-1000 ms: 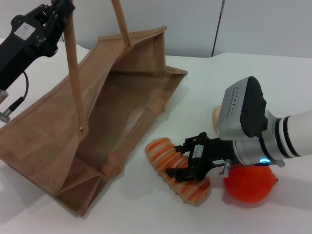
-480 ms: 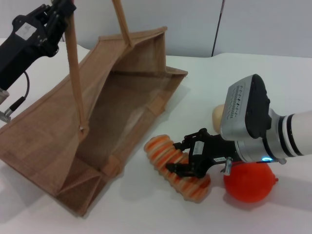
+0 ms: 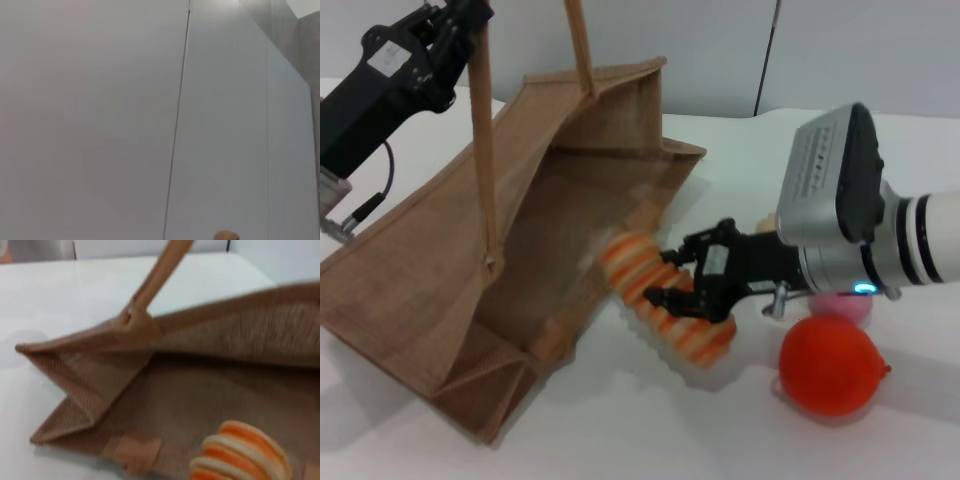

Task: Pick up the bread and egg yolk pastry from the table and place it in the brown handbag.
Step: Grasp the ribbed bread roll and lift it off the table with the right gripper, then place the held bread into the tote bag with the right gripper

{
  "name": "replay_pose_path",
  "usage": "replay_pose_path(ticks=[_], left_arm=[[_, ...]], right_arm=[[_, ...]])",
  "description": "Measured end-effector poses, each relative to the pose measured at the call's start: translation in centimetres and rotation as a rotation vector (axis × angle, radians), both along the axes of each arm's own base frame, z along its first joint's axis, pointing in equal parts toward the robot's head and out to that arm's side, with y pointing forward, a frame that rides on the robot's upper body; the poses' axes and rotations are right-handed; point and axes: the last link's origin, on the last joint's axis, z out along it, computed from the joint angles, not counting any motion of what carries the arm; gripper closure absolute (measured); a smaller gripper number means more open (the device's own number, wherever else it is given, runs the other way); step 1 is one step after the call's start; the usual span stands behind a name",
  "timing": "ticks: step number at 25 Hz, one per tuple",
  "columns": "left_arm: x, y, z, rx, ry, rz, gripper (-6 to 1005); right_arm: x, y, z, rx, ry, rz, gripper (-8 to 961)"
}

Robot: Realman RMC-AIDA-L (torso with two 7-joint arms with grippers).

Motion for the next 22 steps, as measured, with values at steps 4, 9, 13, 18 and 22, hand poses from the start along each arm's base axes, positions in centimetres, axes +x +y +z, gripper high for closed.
replay_pose_path(ticks=[4, 9, 13, 18, 22], left_arm=[[1.0, 0.3, -0.2, -0.020, -0.014, -0.036, 887], [2.6, 0.9, -0.8, -0.058, -0.013, -0.096, 887], [3.4, 1.2, -1.1, -0.072, -0.017, -0.122, 887], [3.8, 1.2, -1.1, -0.077, -0.025, -0.143, 887], [4.2, 1.2, -1.1, -0.075, -0.031, -0.162, 887]], right_arm=[[-1.4, 0.3, 0.3, 0.016, 0.014, 0.040, 499], [-3.4, 1.9, -0.1, 0.087, 0.023, 0.059, 528], [-4.5, 3.0, -1.2, 0.140, -0.001, 0.042, 551], [-5.2, 4.3, -2.8, 0.195, -0.047, 0.012, 584], [-5.4, 4.5, -3.6, 0.245, -0.053, -0.002, 622]])
